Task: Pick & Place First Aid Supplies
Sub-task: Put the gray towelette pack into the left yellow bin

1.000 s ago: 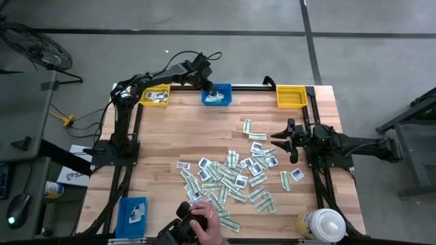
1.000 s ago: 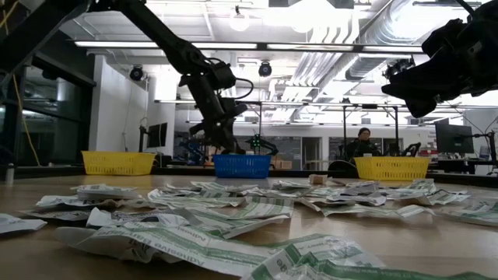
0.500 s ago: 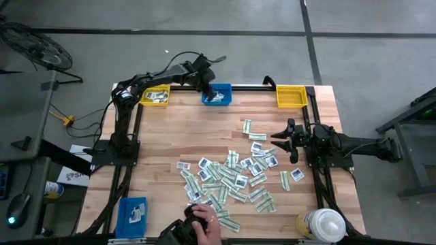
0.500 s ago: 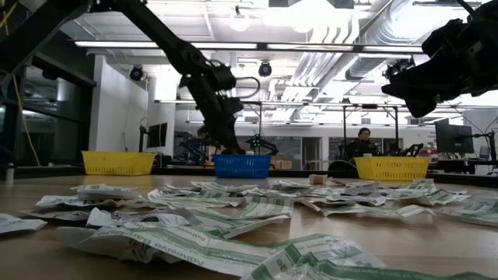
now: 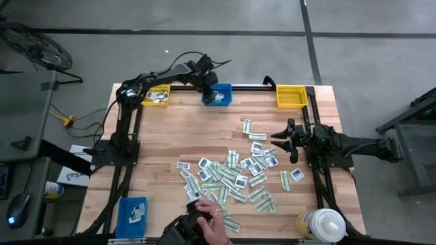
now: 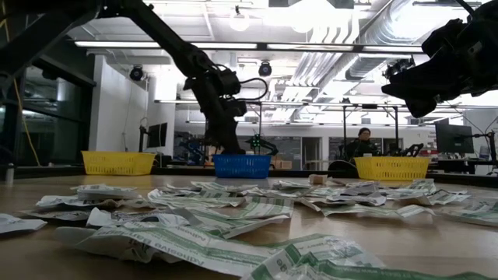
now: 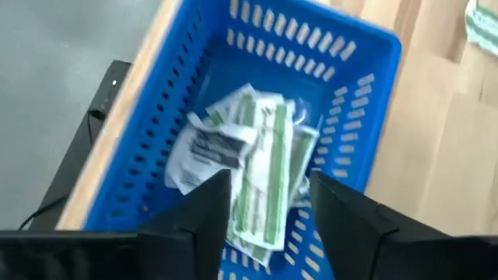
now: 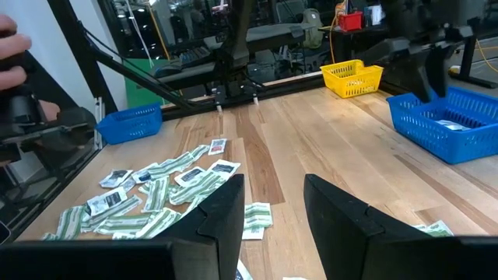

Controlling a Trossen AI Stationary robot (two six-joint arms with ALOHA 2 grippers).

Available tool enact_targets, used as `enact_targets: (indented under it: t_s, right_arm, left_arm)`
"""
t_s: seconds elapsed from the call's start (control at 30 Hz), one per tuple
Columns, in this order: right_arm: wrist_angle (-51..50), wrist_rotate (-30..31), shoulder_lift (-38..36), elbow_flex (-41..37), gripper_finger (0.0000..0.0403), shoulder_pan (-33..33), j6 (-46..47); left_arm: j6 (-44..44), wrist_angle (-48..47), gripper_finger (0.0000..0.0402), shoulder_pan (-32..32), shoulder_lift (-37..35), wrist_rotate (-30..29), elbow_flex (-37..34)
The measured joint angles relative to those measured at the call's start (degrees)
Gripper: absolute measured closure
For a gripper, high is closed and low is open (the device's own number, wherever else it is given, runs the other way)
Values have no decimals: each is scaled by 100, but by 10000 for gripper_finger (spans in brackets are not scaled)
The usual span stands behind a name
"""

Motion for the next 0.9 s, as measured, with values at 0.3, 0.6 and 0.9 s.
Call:
enact_targets:
  t_s: [0.3, 0.6, 0.9]
  right_arm:
    - [0, 0, 0, -1, 274, -2, 0]
    - [-2, -2, 0, -1, 274, 0, 0]
    - [0, 0, 0, 0, 274, 0, 0]
  left_arm:
    - [472, -1560, 222, 159, 829, 304, 1584]
    - [-2262, -2659, 245, 138, 1731, 343, 3035]
    - [-3543, -2461, 245, 141, 1999, 109, 3137]
